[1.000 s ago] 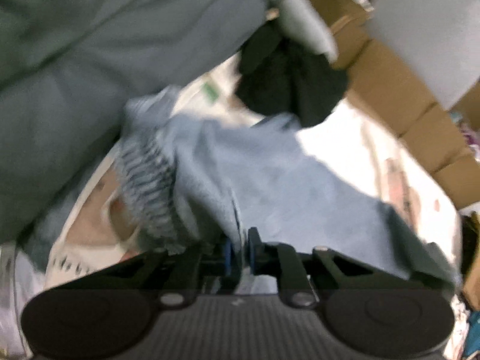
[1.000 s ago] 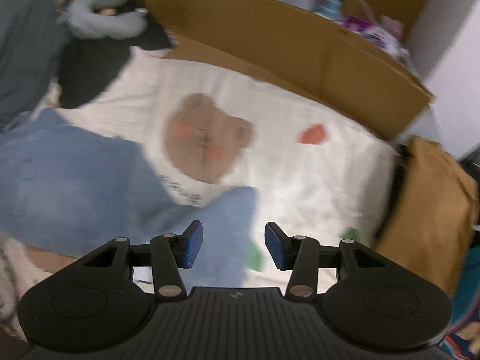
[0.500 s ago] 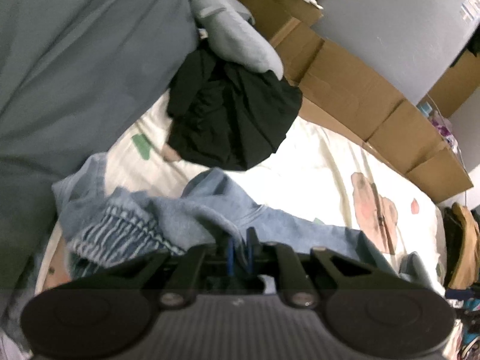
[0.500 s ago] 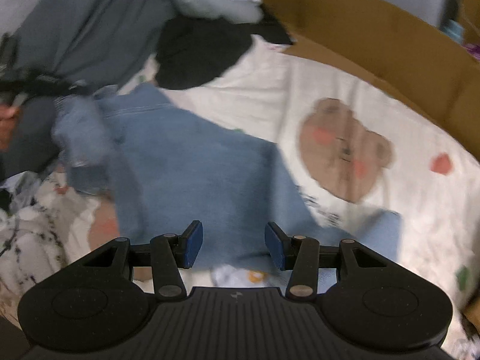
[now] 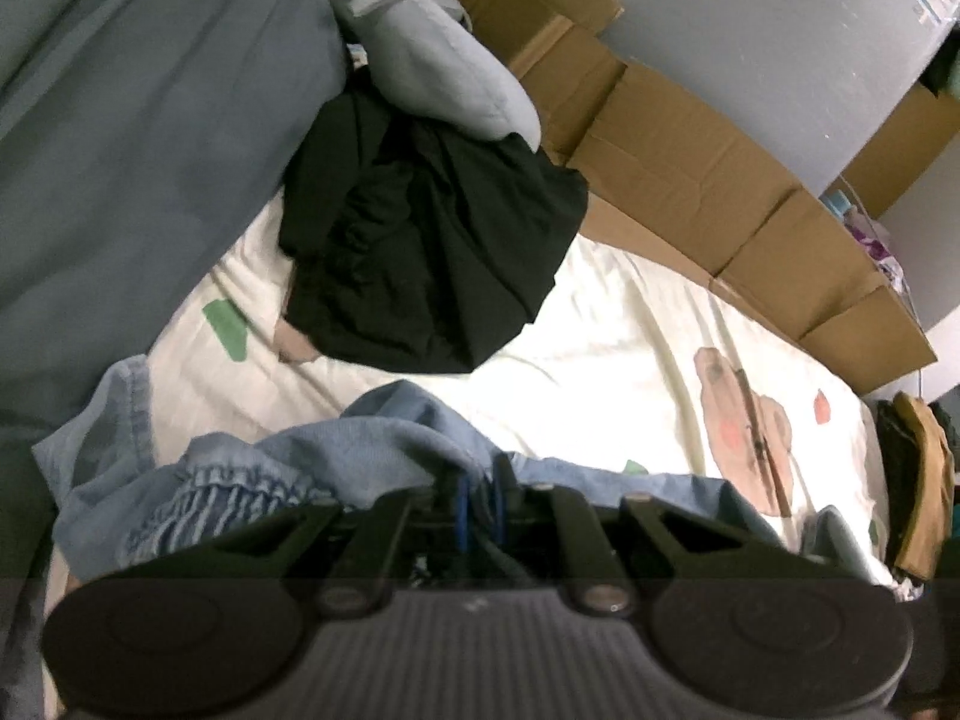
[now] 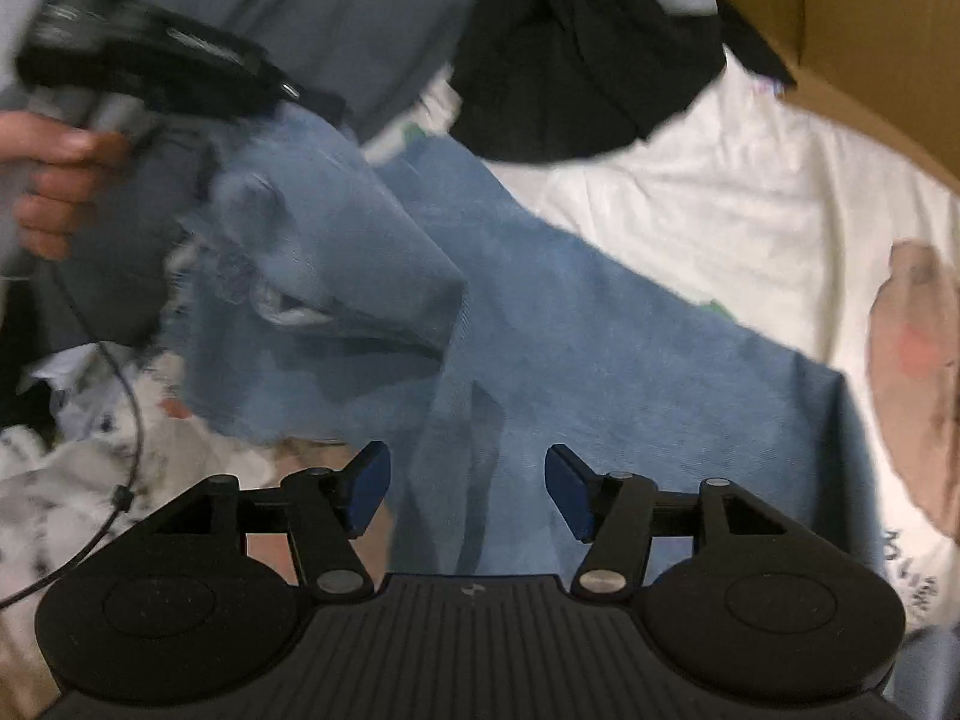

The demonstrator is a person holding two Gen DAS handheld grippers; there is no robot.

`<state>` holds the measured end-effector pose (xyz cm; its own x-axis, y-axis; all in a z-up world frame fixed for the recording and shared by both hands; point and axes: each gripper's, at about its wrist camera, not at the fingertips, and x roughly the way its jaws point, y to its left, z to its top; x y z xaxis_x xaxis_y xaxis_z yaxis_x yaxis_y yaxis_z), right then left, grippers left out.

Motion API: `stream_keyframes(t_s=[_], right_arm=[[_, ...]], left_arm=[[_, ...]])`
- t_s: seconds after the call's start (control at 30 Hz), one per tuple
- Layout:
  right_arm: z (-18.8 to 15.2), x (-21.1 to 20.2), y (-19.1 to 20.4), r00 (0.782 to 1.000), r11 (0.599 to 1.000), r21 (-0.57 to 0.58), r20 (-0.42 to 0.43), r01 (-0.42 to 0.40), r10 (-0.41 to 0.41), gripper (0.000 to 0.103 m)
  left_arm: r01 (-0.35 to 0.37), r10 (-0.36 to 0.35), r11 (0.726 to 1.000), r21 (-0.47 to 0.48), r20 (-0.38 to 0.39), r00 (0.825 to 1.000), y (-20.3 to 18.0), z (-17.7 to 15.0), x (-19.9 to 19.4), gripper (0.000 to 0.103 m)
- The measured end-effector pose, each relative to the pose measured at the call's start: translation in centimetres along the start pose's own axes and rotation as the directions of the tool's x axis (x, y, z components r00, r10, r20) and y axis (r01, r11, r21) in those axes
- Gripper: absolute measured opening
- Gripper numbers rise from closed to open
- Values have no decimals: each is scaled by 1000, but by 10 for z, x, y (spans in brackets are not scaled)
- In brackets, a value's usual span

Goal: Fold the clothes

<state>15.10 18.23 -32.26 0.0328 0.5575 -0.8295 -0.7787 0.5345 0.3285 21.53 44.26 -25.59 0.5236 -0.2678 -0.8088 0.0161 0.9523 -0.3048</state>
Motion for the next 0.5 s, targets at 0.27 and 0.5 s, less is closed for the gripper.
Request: stream_keyframes(t_s=[0.27,0.5], right_arm=[[0,48,-1,998,998,8,-39,-59,59,3],[24,17,-12,999,1000,-24,39,-16,17,2]], left_arm=[[47,-45,998,-51,27,999,11,-3,-3,22],[-39,55,993,-116,147,988,29,-25,-74,70]])
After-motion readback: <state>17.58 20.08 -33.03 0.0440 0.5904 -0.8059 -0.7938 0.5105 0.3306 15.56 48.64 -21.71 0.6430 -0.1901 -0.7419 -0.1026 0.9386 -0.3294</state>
